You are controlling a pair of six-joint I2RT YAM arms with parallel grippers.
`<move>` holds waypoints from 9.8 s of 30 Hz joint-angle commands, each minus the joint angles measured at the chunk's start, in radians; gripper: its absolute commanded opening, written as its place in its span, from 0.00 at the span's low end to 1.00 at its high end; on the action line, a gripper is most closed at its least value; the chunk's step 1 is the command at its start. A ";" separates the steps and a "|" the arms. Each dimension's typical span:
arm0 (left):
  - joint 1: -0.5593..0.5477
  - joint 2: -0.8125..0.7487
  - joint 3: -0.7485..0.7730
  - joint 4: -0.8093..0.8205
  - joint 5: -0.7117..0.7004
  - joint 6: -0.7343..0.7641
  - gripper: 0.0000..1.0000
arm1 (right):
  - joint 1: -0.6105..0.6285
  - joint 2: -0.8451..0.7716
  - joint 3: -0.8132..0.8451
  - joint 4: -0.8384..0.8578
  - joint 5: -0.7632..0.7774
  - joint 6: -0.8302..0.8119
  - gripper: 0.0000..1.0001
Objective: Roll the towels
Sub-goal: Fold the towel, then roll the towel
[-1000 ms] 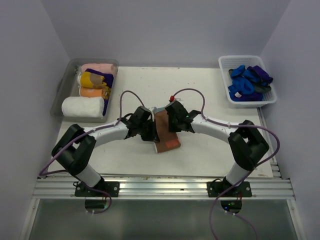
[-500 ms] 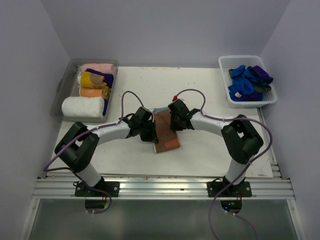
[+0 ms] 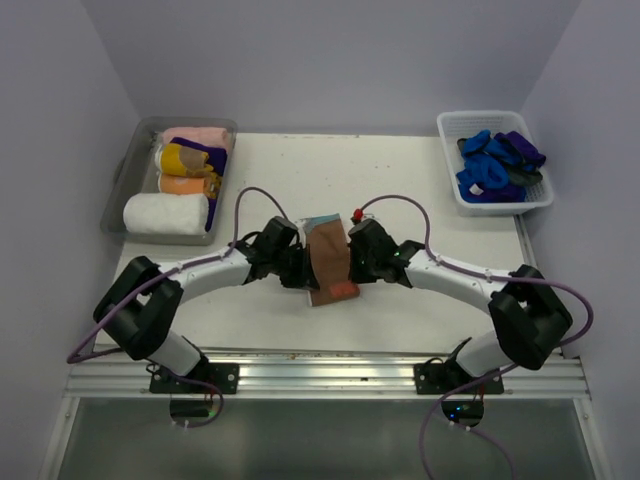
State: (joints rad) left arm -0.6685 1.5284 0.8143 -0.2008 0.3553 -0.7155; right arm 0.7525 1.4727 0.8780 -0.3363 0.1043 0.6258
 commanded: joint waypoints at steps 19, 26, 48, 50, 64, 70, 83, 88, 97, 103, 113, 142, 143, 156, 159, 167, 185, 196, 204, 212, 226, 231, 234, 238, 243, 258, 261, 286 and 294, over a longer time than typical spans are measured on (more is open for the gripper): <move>0.006 -0.108 0.048 -0.205 -0.187 0.097 0.00 | 0.082 -0.087 -0.028 -0.079 0.063 -0.067 0.11; 0.069 -0.145 0.079 -0.238 -0.185 0.119 0.00 | 0.146 -0.003 0.067 -0.080 0.034 -0.124 0.11; 0.144 -0.169 0.083 -0.236 -0.168 0.129 0.00 | 0.189 0.009 0.099 -0.173 0.121 -0.291 0.48; 0.144 -0.169 0.076 -0.233 -0.162 0.129 0.00 | 0.205 0.011 0.089 -0.173 0.117 -0.291 0.52; 0.147 -0.166 0.049 -0.201 -0.134 0.116 0.00 | 0.350 0.153 0.142 -0.153 0.222 -0.437 0.49; 0.158 -0.174 0.031 -0.195 -0.125 0.114 0.00 | 0.355 0.216 0.102 -0.026 0.324 -0.463 0.48; 0.173 -0.168 0.006 -0.155 -0.075 0.102 0.00 | 0.363 0.209 0.062 0.022 0.353 -0.471 0.04; 0.173 -0.146 -0.050 -0.030 0.066 0.053 0.00 | 0.363 0.157 0.035 0.037 0.330 -0.453 0.00; 0.173 0.140 -0.001 0.320 0.232 -0.045 0.00 | 0.363 0.101 0.012 0.040 0.325 -0.439 0.00; 0.173 0.263 0.040 0.327 0.246 -0.021 0.00 | 0.363 0.052 0.027 0.023 0.328 -0.433 0.00; 0.175 0.233 0.106 0.151 0.223 0.062 0.00 | 0.363 0.015 0.134 -0.056 0.293 -0.454 0.00; 0.175 0.270 0.121 0.078 0.355 0.214 0.00 | 0.289 0.031 0.202 -0.153 0.048 -0.426 0.00; 0.176 0.262 0.123 0.067 0.347 0.215 0.00 | 0.280 0.037 0.207 -0.155 0.041 -0.425 0.00; 0.176 0.220 0.146 0.018 0.324 0.234 0.00 | 0.170 0.170 0.271 -0.171 -0.057 -0.417 0.00; 0.176 0.205 0.158 -0.006 0.307 0.241 0.00 | 0.163 0.187 0.280 -0.170 -0.063 -0.411 0.00; 0.176 0.141 0.184 -0.074 0.252 0.252 0.00 | 0.113 0.222 0.283 -0.155 -0.083 -0.396 0.00; 0.241 -0.140 0.059 -0.092 0.146 0.159 0.00 | 0.056 0.321 0.291 -0.106 -0.155 -0.391 0.00; 0.165 -0.156 -0.087 0.178 0.373 0.134 0.00 | 0.041 0.331 0.285 -0.101 -0.172 -0.385 0.00; 0.175 -0.004 -0.050 0.218 0.274 0.146 0.00 | 0.031 0.317 0.274 -0.101 -0.176 -0.382 0.00; 0.185 0.153 0.002 0.227 0.267 0.168 0.00 | 0.022 0.284 0.260 -0.110 -0.157 -0.382 0.00; 0.187 0.184 -0.009 0.253 0.281 0.153 0.00 | 0.077 0.023 0.203 -0.170 -0.037 -0.365 0.46; 0.187 0.194 -0.007 0.258 0.289 0.151 0.00 | 0.117 0.095 0.217 -0.139 -0.045 -0.368 0.16; 0.187 0.188 -0.006 0.247 0.286 0.154 0.00 | 0.105 0.133 0.191 -0.098 0.003 -0.356 0.12; 0.187 0.182 0.003 0.228 0.281 0.163 0.00 | 0.044 0.159 0.151 -0.046 0.014 -0.336 0.10; 0.187 0.182 0.008 0.222 0.286 0.168 0.00 | 0.031 0.189 0.113 -0.066 0.066 -0.315 0.03; 0.187 0.084 0.062 0.103 0.269 0.142 0.00 | 0.057 0.073 0.206 -0.104 0.041 -0.308 0.04; 0.187 0.102 0.072 0.083 0.257 0.149 0.00 | 0.057 0.107 0.208 -0.093 0.041 -0.308 0.04; 0.188 0.309 0.178 0.077 0.264 0.195 0.00 | 0.175 0.095 -0.062 0.017 0.164 -0.092 0.01; 0.185 0.289 0.143 0.093 0.301 0.202 0.00 | 0.234 -0.055 -0.062 -0.076 0.248 -0.060 0.04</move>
State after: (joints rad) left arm -0.4885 1.8271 0.9672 -0.1139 0.6479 -0.5545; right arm 0.9882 1.4849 0.8036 -0.3187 0.2806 0.5533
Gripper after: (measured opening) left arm 0.004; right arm 0.032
